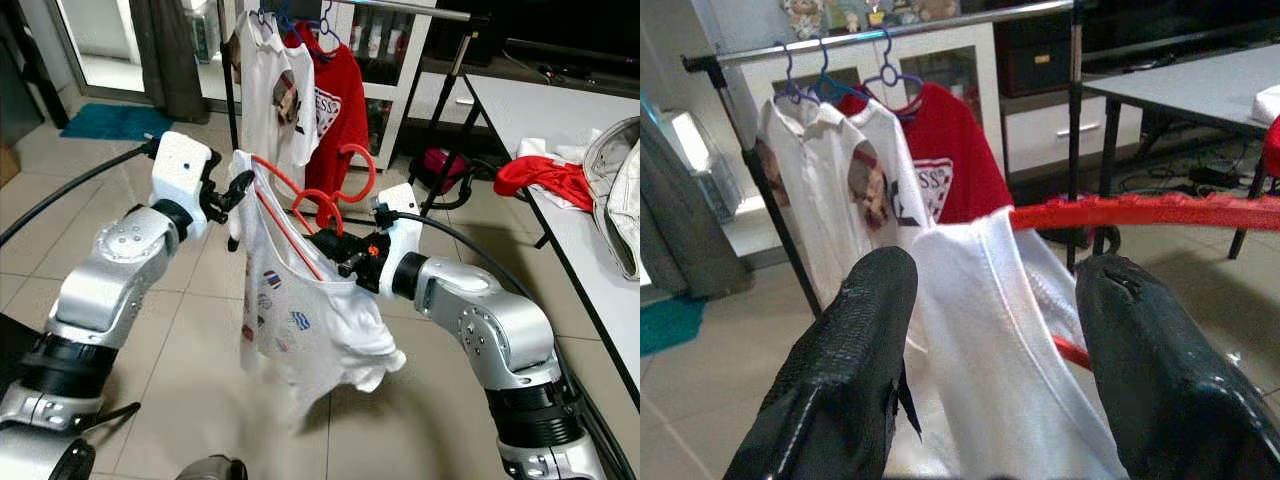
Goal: Hang hanger
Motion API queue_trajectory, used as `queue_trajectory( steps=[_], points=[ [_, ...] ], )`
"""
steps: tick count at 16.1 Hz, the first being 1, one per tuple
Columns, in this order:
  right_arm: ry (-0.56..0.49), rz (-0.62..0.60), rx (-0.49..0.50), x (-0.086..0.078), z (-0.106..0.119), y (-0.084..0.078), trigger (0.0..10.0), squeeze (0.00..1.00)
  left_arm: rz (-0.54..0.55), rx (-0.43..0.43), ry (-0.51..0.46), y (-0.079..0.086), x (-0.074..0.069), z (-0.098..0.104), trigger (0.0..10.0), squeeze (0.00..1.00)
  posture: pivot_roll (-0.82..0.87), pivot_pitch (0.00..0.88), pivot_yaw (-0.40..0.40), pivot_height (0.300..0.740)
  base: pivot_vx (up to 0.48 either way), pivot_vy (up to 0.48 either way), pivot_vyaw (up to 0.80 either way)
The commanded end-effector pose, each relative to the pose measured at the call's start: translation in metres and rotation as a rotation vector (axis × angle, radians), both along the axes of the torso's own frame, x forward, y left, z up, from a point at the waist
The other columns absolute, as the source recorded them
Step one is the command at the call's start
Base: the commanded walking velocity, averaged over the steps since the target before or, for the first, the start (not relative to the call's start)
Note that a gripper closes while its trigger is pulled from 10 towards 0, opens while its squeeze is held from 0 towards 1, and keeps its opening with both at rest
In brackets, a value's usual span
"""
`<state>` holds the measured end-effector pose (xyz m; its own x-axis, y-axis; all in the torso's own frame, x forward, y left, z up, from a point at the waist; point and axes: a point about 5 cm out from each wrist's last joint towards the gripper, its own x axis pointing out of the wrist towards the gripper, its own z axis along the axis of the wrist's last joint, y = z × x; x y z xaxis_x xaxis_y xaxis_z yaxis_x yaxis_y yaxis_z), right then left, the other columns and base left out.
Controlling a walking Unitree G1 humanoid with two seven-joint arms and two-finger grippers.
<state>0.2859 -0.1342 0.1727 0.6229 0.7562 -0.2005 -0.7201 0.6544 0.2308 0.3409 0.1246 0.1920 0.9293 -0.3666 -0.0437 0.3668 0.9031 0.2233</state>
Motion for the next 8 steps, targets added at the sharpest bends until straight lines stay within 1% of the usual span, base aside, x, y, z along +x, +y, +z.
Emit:
queue_trajectory(
  steps=[1, 2, 3, 4, 5, 6, 7, 8],
  points=[
    [-0.031, 0.017, 0.027, -0.002, 0.009, 0.000, 10.0, 0.00, 0.010, 0.000, -0.016, 0.000, 0.003, 0.004, 10.0, 0.00, -0.03, 0.000, -0.046, 0.740, 0.000, 0.000, 0.00],
    [-0.037, 0.039, 0.036, -0.005, 0.010, 0.002, 10.0, 0.00, 0.021, -0.001, -0.025, 0.000, 0.007, 0.004, 10.0, 0.00, -0.03, 0.000, -0.046, 0.740, 0.000, 0.000, 0.00],
    [-0.048, 0.083, 0.046, -0.009, 0.013, 0.004, 10.0, 0.00, 0.033, -0.033, -0.020, -0.001, 0.011, 0.003, 4.9, 0.00, -0.03, 0.000, -0.046, 0.740, 0.000, 0.000, 0.00],
    [-0.051, 0.090, 0.048, -0.010, 0.013, 0.005, 10.0, 0.00, 0.032, -0.040, -0.017, -0.002, 0.012, 0.003, 4.9, 0.00, -0.03, 0.000, -0.046, 0.740, 0.000, 0.000, 0.00],
    [-0.057, 0.107, 0.055, -0.011, 0.015, 0.006, 10.0, 0.00, 0.025, -0.043, -0.018, -0.004, 0.012, 0.001, 2.1, 0.00, -0.03, 0.000, -0.053, 0.740, 0.000, 0.000, 0.00],
    [-0.058, 0.116, 0.058, -0.012, 0.015, 0.007, 10.0, 0.00, 0.012, -0.052, -0.014, -0.005, 0.013, -0.001, 1.7, 0.00, -0.03, 0.000, -0.053, 0.740, 0.000, 0.000, 0.00],
    [-0.059, 0.124, 0.060, -0.012, 0.016, 0.007, 10.0, 0.00, 0.006, -0.057, -0.011, -0.007, 0.014, -0.002, 0.0, 0.00, -0.03, 0.000, -0.056, 0.740, 0.000, 0.000, 0.00],
    [-0.059, 0.133, 0.058, -0.012, 0.016, 0.007, 10.0, 0.00, -0.003, -0.060, -0.003, -0.009, 0.016, -0.004, 0.0, 0.00, -0.03, 0.000, -0.056, 0.740, 0.000, 0.000, 0.00]
  ],
)
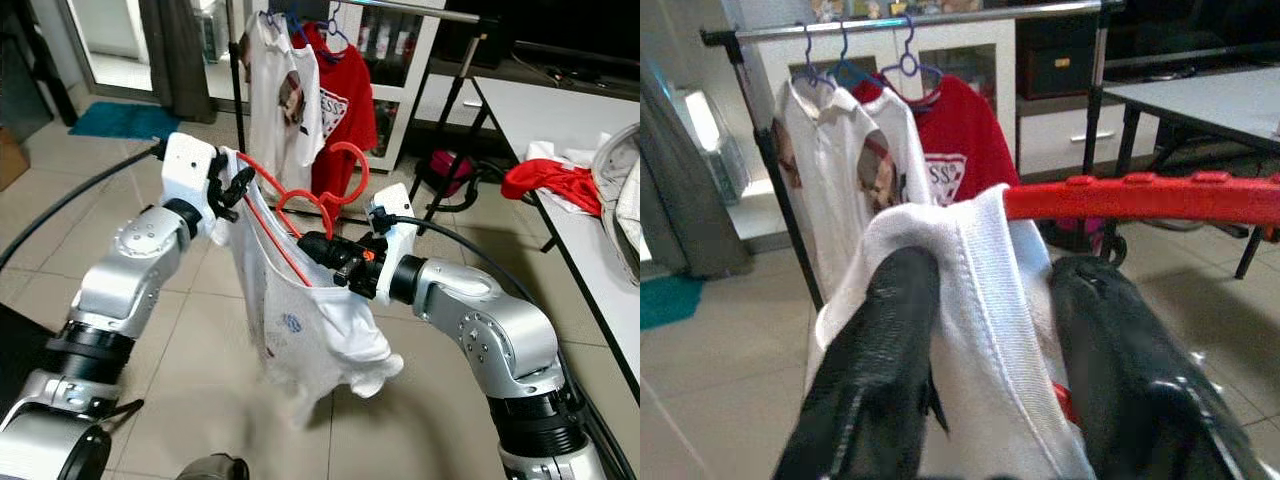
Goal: Hang hanger
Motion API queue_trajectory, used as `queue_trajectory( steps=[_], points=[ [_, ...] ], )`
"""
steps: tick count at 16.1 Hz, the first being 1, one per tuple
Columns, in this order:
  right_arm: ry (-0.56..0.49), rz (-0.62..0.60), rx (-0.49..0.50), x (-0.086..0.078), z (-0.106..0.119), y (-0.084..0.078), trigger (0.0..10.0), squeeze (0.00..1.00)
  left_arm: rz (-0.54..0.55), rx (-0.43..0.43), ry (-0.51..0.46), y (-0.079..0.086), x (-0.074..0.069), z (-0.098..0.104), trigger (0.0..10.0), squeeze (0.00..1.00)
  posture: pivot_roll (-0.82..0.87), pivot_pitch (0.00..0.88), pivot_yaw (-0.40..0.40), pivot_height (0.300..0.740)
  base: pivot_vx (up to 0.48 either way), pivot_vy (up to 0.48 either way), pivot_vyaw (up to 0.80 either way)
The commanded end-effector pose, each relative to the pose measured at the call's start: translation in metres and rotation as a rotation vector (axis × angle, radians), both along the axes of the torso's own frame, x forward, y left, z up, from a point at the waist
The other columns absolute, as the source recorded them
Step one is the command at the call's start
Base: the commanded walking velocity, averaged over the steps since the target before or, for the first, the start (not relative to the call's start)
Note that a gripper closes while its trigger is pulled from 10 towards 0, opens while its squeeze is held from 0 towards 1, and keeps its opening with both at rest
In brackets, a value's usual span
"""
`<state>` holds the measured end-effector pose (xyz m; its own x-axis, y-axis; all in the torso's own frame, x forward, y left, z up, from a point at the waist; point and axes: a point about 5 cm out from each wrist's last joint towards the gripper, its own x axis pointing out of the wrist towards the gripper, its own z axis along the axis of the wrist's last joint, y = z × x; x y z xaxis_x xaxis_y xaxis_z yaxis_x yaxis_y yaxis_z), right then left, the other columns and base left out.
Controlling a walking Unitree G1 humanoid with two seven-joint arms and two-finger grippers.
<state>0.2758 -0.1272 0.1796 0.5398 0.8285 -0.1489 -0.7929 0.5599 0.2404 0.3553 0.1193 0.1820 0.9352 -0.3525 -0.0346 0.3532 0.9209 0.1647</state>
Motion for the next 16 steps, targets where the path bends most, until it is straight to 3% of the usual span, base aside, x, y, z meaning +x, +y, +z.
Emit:
queue_trajectory(
  steps=[1, 6, 12, 16],
  points=[
    [-0.034, 0.024, 0.011, -0.002, 0.008, 0.000, 10.0, 0.00, -0.021, -0.002, -0.012, -0.007, 0.003, 0.005, 0.0, 0.00, -0.03, 0.000, -0.059, 0.740, 0.000, 0.000, 0.00],
    [-0.037, 0.022, 0.008, -0.001, 0.009, -0.001, 10.0, 0.00, -0.008, 0.008, -0.044, -0.015, 0.001, 0.006, 0.0, 0.00, -0.03, 0.000, -0.062, 0.740, 0.000, 0.000, 0.00],
    [-0.034, 0.016, -0.002, 0.000, 0.008, -0.002, 10.0, 0.00, 0.019, 0.040, -0.079, -0.014, 0.003, 0.008, 0.0, 0.00, -0.03, 0.000, -0.065, 0.740, 0.000, 0.000, 0.00],
    [-0.012, -0.007, -0.135, 0.001, -0.005, -0.007, 10.0, 0.00, 0.012, 0.091, -0.104, -0.012, 0.003, 0.010, 0.0, 0.00, -0.03, 0.000, -0.062, 0.740, 0.000, 0.000, 0.00]
  ],
)
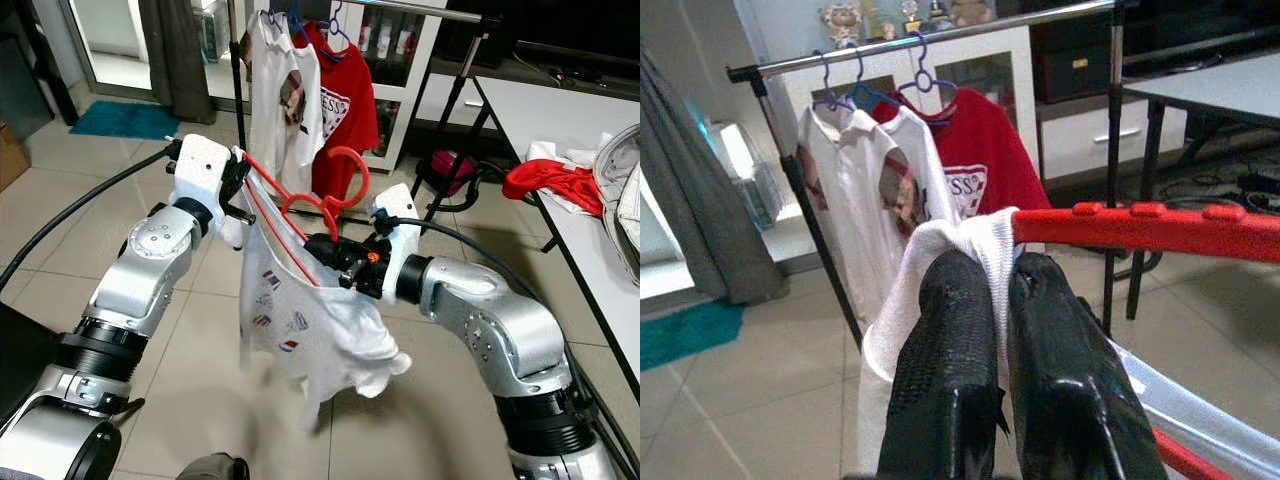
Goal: Hang hanger
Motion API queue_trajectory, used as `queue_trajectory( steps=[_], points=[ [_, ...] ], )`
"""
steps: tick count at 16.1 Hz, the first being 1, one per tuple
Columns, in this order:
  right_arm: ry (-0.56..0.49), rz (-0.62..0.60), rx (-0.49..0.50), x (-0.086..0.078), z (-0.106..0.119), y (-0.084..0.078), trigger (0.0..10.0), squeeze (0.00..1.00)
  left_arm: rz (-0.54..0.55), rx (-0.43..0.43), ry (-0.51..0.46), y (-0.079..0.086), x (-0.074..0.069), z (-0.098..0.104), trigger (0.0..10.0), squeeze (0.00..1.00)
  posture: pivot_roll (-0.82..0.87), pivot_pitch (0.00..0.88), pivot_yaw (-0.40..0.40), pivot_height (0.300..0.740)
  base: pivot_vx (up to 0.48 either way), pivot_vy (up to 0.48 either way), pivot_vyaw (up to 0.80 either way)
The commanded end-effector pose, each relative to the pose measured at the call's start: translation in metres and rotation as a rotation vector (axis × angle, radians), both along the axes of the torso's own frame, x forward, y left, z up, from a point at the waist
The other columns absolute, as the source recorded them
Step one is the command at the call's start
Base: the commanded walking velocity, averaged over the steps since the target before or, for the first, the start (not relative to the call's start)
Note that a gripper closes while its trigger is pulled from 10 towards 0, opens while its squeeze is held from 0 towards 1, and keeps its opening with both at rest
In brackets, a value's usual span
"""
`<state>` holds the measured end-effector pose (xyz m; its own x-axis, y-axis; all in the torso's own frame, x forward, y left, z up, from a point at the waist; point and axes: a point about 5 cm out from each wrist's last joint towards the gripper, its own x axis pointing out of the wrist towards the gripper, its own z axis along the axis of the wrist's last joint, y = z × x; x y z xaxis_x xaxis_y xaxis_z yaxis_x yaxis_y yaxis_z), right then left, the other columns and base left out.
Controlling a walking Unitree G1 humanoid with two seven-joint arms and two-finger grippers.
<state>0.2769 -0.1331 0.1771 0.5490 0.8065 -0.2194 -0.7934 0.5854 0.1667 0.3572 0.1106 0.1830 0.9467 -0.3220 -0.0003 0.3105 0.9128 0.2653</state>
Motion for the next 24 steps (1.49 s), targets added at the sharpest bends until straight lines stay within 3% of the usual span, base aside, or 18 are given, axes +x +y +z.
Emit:
queue_trajectory(
  steps=[1, 5, 8, 9, 11, 12, 15, 16, 21, 22, 24],
  points=[
    [0.016, -0.005, -0.054, 0.000, -0.006, -0.002, 10.0, 0.00, -0.021, 0.017, -0.035, -0.003, 0.001, 0.009, 0.0, 0.00, -0.03, 0.000, -0.062, 0.740, 0.000, 0.000, 0.00],
    [0.029, -0.008, -0.121, -0.001, -0.013, -0.004, 10.0, 0.00, -0.026, 0.097, 0.012, 0.001, 0.000, 0.000, 0.0, 0.00, -0.03, 0.000, -0.062, 0.740, 0.000, 0.000, 0.00],
    [0.004, -0.024, -0.036, 0.003, -0.001, -0.005, 10.0, 0.00, -0.029, 0.108, 0.036, 0.002, -0.002, -0.009, 0.0, 0.00, -0.03, 0.000, -0.062, 0.740, 0.000, 0.000, 0.00],
    [-0.005, -0.021, 0.014, 0.004, 0.005, -0.005, 10.0, 0.00, -0.030, 0.139, 0.039, 0.003, -0.002, -0.011, 10.0, 0.00, -0.03, 0.000, -0.062, 0.740, 0.000, 0.000, 0.00],
    [-0.014, -0.010, 0.061, 0.003, 0.012, -0.004, 10.0, 0.00, -0.024, 0.130, 0.037, 0.006, -0.002, -0.012, 10.0, 0.00, -0.03, 0.000, -0.062, 0.740, 0.000, 0.000, 0.00],
    [-0.016, -0.007, 0.064, 0.003, 0.013, -0.004, 10.0, 0.00, -0.039, 0.093, 0.043, 0.006, -0.004, -0.010, 10.0, 1.00, -0.03, 0.000, -0.062, 0.740, 0.000, 0.000, 0.00],
    [-0.013, -0.002, 0.062, 0.002, 0.012, -0.003, 10.0, 0.00, -0.027, 0.115, 0.012, 0.005, -0.005, -0.008, 10.0, 1.00, -0.03, 0.000, -0.062, 0.740, 0.000, 0.000, 0.00],
    [-0.011, 0.002, 0.066, 0.002, 0.013, -0.002, 10.0, 0.00, -0.028, 0.120, 0.012, 0.004, -0.005, -0.008, 10.0, 0.00, -0.03, 0.000, -0.062, 0.740, 0.000, 0.000, 0.00],
    [-0.011, 0.006, 0.063, 0.001, 0.013, -0.002, 10.0, 0.00, -0.013, 0.106, -0.001, 0.004, -0.003, -0.006, 10.0, 0.00, -0.03, 0.000, -0.062, 0.740, 0.000, 0.000, 0.00],
    [-0.011, 0.006, 0.063, 0.001, 0.013, -0.002, 10.0, 0.00, -0.011, 0.107, -0.004, 0.004, -0.003, -0.006, 9.1, 0.00, -0.04, 0.000, -0.061, 0.740, 0.000, 0.000, 0.00],
    [-0.010, 0.007, 0.057, 0.001, 0.012, -0.002, 10.0, 0.00, -0.011, 0.106, -0.013, 0.004, -0.003, -0.005, 0.0, 0.00, -0.04, 0.000, -0.061, 0.740, 0.000, 0.000, 0.00]
  ],
)
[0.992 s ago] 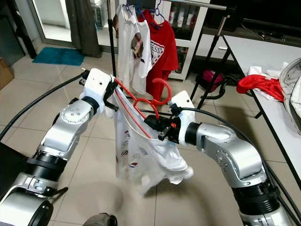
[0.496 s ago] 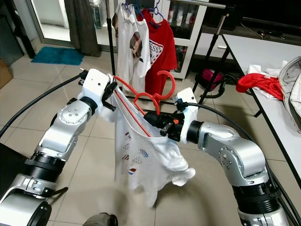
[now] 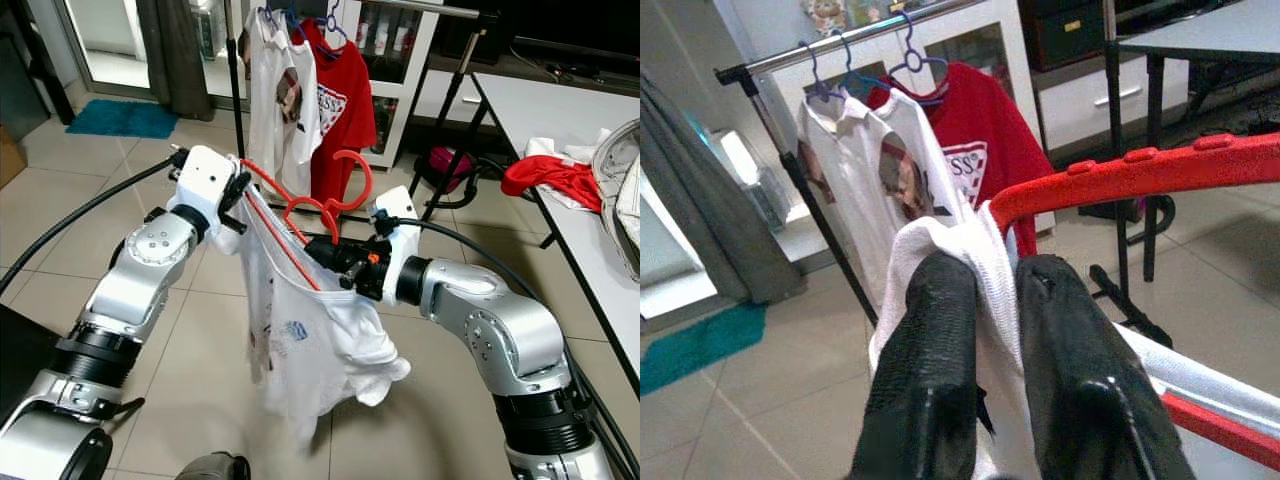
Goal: Hang hanger
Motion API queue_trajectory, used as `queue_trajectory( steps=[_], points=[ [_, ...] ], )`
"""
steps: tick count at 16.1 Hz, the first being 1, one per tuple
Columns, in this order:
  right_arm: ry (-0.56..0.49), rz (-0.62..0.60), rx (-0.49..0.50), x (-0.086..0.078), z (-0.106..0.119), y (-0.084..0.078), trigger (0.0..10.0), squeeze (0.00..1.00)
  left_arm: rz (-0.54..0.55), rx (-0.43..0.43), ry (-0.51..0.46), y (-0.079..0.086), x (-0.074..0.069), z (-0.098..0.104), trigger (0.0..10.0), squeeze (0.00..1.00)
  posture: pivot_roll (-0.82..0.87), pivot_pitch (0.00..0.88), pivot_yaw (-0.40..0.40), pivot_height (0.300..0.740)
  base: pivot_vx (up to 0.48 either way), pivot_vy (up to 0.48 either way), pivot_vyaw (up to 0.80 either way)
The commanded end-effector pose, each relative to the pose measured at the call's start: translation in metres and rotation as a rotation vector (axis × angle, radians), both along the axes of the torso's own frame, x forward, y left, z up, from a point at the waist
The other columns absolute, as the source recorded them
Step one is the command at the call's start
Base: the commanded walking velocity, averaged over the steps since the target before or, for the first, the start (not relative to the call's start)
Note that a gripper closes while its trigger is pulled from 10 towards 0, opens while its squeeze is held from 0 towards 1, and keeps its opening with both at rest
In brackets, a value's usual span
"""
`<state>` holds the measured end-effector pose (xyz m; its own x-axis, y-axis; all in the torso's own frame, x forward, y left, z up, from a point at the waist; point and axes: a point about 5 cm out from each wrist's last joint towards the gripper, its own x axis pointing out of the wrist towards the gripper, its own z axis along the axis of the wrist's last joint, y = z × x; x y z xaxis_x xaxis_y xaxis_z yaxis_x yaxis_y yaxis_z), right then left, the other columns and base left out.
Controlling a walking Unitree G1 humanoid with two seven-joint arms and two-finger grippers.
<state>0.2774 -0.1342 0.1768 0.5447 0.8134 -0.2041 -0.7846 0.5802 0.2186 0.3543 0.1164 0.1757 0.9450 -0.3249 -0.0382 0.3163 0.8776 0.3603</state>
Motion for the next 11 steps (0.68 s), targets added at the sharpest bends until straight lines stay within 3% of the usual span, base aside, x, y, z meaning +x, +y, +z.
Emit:
queue_trajectory(
  steps=[1, 7, 11],
  points=[
    [-0.044, 0.008, 0.013, 0.000, 0.012, -0.001, 10.0, 0.00, -0.009, -0.003, -0.020, -0.003, 0.000, 0.003, 0.0, 0.00, -0.04, 0.000, -0.060, 0.740, 0.000, 0.000, 0.00],
    [-0.039, 0.004, -0.011, 0.001, 0.010, -0.003, 10.0, 0.00, -0.038, 0.009, -0.038, -0.008, -0.002, 0.005, 0.0, 0.00, -0.04, 0.000, -0.063, 0.740, 0.000, 0.000, 0.00],
    [0.000, -0.028, -0.164, 0.003, -0.007, -0.009, 10.0, 0.00, -0.047, 0.017, -0.060, -0.006, -0.005, 0.011, 0.0, 0.00, -0.04, 0.000, -0.068, 0.740, 0.000, 0.000, 0.00]
  ],
)
